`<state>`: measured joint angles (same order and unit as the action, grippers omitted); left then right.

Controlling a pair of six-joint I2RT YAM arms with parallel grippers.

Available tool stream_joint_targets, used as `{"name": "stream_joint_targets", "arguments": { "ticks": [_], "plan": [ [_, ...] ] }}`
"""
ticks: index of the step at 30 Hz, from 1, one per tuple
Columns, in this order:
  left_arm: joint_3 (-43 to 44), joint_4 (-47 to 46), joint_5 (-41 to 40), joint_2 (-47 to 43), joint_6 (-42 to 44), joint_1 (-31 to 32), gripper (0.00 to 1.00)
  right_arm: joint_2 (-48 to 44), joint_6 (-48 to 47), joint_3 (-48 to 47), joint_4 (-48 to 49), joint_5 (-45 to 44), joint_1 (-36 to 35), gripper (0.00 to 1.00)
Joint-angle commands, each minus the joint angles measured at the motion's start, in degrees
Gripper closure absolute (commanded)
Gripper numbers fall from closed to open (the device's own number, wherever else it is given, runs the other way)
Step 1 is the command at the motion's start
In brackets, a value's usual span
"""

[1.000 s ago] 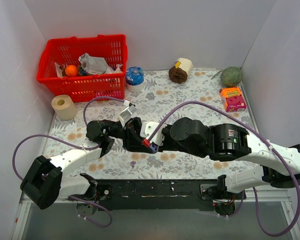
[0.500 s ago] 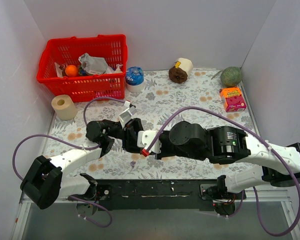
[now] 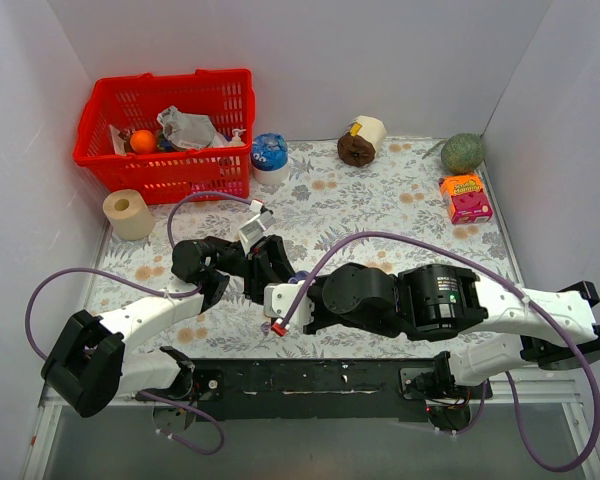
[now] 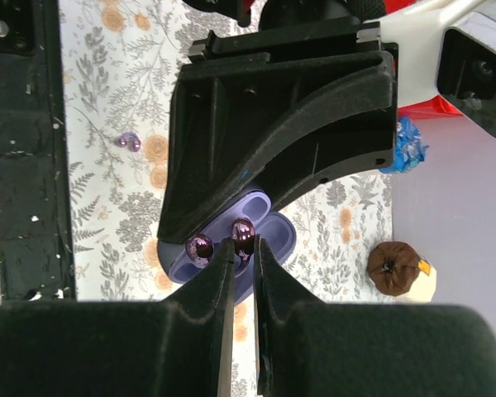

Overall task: Insert the wireless bluetooth earbuds into the charging case
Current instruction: Place the earbud in the charging case.

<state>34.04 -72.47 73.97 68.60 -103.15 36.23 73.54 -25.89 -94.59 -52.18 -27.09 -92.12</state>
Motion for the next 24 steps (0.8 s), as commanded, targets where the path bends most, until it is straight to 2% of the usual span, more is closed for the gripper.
{"name": "stream_joint_targets", "arguments": {
  "ticks": [1,24],
  "plan": [
    [1.8,-1.4,0.9,-0.7,-0.6,-0.1,1.00,-0.2,-2.4,0.5,2.2,-5.2,-0.5,0.99],
    [1.9,-1.2,0.2,-0.9,-0.3,0.0,1.00,0.0,-3.2,2.6,5.3,-6.6,-1.7,0.99]
  ]
}}
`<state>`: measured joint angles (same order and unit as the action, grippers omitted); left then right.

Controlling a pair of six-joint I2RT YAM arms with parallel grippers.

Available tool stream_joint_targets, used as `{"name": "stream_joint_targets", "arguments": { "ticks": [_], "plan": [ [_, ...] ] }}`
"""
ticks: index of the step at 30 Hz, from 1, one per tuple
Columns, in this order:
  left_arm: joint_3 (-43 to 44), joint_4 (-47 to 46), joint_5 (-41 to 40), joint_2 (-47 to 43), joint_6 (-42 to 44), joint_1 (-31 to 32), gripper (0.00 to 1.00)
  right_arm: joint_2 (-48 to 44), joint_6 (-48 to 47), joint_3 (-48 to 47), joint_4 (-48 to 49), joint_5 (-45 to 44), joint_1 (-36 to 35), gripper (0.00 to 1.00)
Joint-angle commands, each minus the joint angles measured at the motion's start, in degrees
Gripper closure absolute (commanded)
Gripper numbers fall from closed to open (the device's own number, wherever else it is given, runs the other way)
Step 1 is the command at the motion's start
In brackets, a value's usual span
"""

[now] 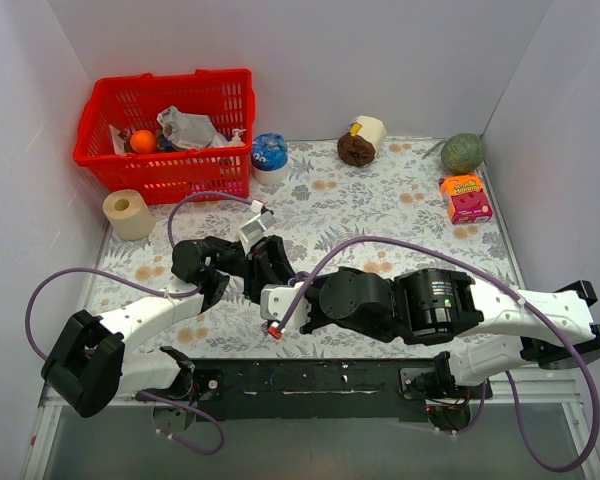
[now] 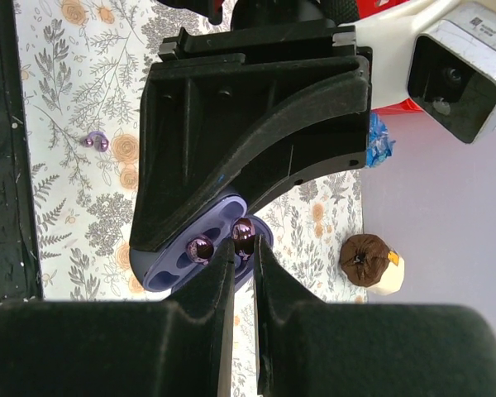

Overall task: Insert the wireless bluetooth earbuds into the charging case
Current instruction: Place the earbud in the charging case.

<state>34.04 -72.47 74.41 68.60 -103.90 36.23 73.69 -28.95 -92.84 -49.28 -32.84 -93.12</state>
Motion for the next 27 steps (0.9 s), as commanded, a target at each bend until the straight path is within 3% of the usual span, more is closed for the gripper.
{"name": "stream_joint_targets", "arguments": {
  "ticks": [1,15,27],
  "plan": [
    [2.0,-1.3,-0.3,-0.9,0.5,-0.1,1.00,-0.1,-0.1,1.2,2.6,-0.8,-0.8,0.99],
    [1.6,-1.7,-0.8,-1.3,0.0,0.0,1.00,-0.2,-1.1,2.6,4.0,-6.2,-1.7,0.99],
    [0.6,-5.8,-0.9,-0.5,-2.3,0.1,1.00,0.8,-3.6,0.6,3.1,-2.2,-1.7,0.99]
  ]
}}
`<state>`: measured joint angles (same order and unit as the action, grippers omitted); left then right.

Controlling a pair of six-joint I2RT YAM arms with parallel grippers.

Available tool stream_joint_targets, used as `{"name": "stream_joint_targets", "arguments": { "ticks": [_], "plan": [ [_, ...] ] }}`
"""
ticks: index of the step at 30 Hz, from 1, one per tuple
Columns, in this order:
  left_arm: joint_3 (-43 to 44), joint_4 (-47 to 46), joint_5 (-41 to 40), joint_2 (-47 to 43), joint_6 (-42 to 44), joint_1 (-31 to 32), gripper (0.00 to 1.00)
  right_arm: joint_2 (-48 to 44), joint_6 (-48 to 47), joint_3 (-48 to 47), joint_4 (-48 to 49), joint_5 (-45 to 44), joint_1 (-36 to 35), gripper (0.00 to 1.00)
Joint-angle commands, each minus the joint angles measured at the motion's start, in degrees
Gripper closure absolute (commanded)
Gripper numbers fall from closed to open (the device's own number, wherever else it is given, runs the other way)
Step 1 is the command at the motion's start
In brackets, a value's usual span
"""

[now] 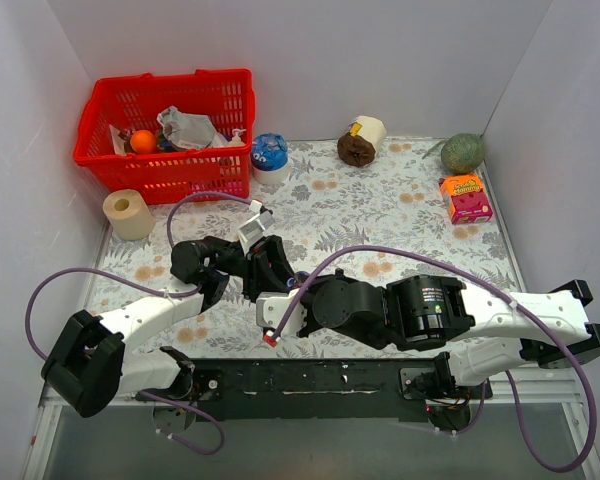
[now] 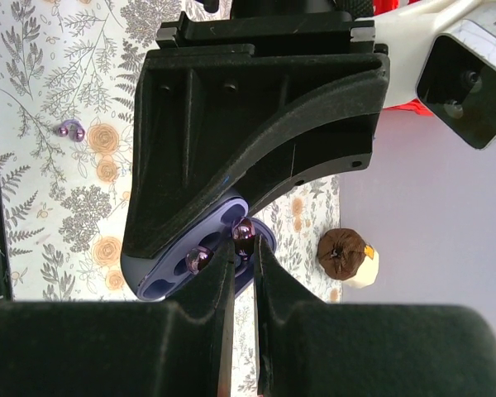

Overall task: Insert the wireless bluetooth earbuds into the charging case
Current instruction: Place the earbud in the charging case.

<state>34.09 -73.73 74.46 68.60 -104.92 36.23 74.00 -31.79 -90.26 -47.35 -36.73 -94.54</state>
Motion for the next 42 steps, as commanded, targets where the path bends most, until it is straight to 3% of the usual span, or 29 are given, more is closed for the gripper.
{"name": "stream_joint_targets", "arguments": {
  "ticks": [1,15,22,42],
  "plan": [
    [0.5,-5.0,-1.0,-0.4,-1.6,0.1,1.00,0.5,-0.7,-1.9,1.6,1.9,-0.3,0.99],
    [0.4,-8.9,-0.4,0.5,-4.6,0.1,1.00,0.6,-2.7,-0.9,1.4,0.0,-0.5,0.99],
    [0.1,-9.6,-0.8,0.2,-4.5,0.1,1.00,0.3,-2.2,-1.1,1.6,-2.6,-0.5,0.85],
    [0.2,-10.7,-1.2,1.1,-4.5,0.2,1.00,0.2,-2.0,-2.1,3.3,-3.7,-0.5,0.62]
  ]
}}
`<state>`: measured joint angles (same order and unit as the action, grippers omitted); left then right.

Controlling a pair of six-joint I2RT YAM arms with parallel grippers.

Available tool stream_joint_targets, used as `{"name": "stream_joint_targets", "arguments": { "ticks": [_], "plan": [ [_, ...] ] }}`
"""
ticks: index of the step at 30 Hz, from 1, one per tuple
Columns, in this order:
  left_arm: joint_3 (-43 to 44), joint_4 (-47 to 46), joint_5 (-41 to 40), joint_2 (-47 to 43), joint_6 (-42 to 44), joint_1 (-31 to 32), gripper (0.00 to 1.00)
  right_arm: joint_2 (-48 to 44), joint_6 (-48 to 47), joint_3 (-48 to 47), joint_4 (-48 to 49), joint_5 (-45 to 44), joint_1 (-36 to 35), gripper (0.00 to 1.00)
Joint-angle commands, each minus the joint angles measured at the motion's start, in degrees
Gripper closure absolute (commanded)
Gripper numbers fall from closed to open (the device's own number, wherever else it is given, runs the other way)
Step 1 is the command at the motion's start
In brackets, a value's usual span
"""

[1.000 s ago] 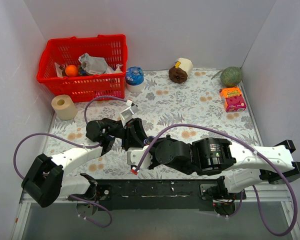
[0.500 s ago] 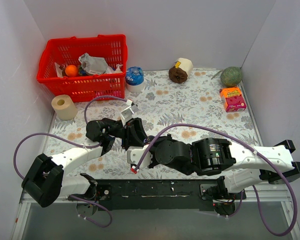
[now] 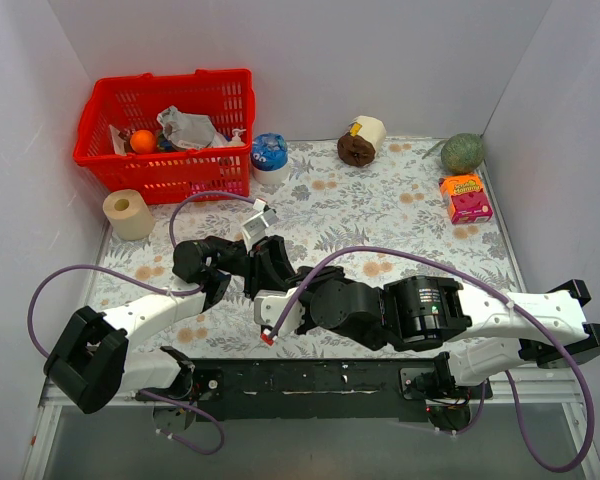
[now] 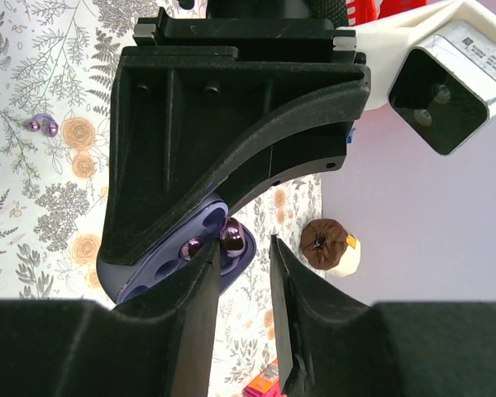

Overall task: Insert the wireless bluetooth earbuds into the charging case
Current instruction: Place the earbud in the charging case.

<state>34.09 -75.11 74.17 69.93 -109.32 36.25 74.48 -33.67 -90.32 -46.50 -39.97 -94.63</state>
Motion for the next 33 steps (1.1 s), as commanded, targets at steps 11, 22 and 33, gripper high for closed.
{"name": "stream_joint_targets", "arguments": {
  "ticks": [11,22,33],
  "plan": [
    [-0.7,-9.0,-1.0,-0.6,0.6,0.1,1.00,-0.4,-0.1,-4.9,2.0,-1.2,-0.4,0.59],
    [-1.0,-8.4,-1.7,-0.8,2.3,0.1,1.00,-1.5,1.4,-5.6,3.3,-3.4,-0.5,0.59],
    [-5.9,6.1,-23.0,-11.0,29.1,0.3,1.00,-3.4,22.9,-9.3,14.3,-10.7,0.0,0.69]
  ]
}}
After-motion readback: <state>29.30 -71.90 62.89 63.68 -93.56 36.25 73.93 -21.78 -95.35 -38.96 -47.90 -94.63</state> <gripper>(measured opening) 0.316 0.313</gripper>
